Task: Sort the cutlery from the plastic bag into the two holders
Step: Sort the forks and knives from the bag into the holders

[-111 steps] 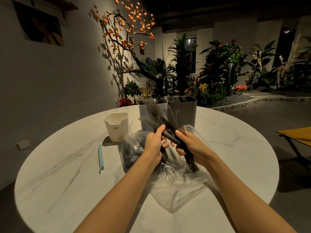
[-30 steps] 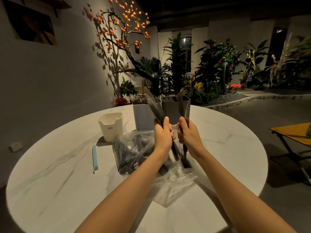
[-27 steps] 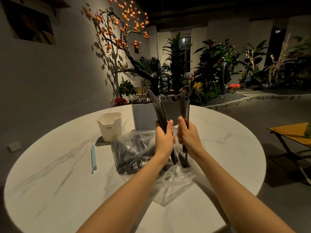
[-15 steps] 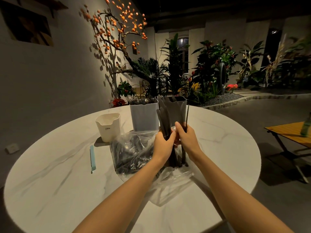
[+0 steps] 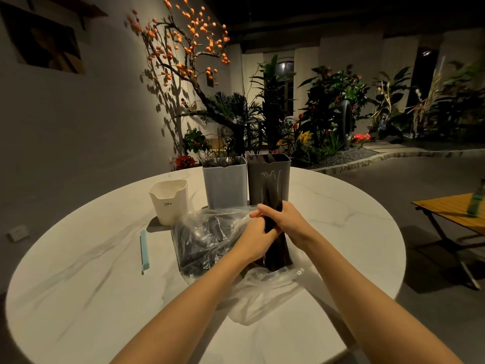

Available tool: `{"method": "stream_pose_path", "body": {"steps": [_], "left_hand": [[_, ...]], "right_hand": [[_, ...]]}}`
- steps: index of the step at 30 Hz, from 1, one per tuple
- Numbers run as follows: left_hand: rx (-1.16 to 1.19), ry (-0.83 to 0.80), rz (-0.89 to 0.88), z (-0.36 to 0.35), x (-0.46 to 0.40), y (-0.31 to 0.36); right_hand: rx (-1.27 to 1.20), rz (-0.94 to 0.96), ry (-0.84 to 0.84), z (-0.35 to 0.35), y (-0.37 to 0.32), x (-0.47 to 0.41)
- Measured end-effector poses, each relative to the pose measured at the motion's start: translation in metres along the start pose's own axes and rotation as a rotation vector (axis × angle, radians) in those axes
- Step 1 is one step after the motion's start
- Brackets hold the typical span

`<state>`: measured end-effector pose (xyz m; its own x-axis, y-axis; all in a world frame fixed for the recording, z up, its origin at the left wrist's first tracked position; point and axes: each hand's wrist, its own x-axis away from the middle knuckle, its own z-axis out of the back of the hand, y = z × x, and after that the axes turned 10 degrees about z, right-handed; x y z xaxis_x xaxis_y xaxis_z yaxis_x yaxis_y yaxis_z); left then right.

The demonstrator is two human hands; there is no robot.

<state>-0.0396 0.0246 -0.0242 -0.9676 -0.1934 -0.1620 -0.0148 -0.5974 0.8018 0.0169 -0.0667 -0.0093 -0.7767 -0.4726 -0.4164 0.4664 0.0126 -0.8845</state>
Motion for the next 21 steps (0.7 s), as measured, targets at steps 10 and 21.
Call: {"method": "stream_pose_path", "body": {"steps": [10,21], "left_hand": [[0.445,-0.346,0.154,0.016,-0.022,0.013],[1.134,-0.057,0.541,0.017,-0.05,0.044]], "right_hand": [[-0.269,0.017,0.24,0.016,-0.035,-0.034],[-0.877,-0.027,0.537,0.012,-0.038,-0.069]]}}
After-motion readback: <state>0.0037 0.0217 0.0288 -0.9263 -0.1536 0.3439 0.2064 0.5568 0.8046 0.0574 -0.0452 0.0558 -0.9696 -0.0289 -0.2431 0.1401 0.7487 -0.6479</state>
